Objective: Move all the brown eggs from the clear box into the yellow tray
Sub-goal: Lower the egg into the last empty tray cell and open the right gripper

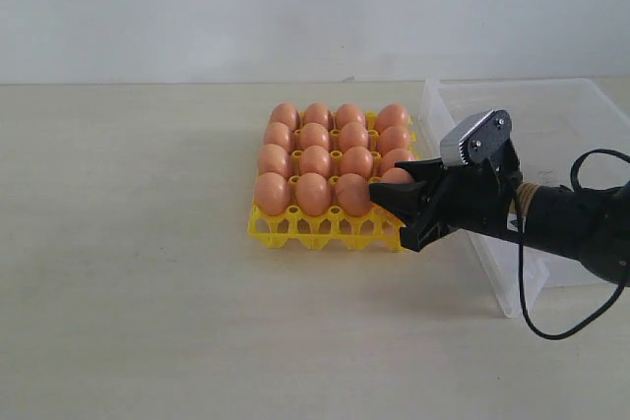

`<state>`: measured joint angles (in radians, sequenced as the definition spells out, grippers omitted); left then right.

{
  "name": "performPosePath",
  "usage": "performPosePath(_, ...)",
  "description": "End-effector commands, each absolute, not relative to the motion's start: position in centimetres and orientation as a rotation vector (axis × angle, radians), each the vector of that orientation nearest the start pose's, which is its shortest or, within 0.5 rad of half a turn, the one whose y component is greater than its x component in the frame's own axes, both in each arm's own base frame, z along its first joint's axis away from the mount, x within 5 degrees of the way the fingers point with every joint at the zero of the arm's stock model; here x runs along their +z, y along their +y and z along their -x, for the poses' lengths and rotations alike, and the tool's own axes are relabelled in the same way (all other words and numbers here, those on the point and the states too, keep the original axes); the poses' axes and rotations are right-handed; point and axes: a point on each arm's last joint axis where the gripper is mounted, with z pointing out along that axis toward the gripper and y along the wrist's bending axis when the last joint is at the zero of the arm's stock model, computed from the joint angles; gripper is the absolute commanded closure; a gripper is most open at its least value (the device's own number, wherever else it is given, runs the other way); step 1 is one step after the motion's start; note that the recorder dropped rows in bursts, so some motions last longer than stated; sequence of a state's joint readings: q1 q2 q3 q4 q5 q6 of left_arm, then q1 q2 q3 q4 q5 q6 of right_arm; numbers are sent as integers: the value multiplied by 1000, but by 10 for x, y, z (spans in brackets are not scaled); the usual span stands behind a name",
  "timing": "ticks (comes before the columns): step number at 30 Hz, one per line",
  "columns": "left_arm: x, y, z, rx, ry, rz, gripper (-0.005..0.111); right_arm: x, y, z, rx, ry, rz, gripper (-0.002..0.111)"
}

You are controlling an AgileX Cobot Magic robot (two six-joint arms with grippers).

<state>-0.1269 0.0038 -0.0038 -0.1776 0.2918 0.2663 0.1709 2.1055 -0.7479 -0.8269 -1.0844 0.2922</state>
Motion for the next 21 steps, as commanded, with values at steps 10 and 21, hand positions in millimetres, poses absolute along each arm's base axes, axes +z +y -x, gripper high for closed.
performPosePath(10,188,-11,-54,-60,1749,-235,103,81,112,-331,541,1798,872,109)
performPosePath(21,188,-11,-54,-60,1749,-235,103,83,114,-329,571,1778,895,46)
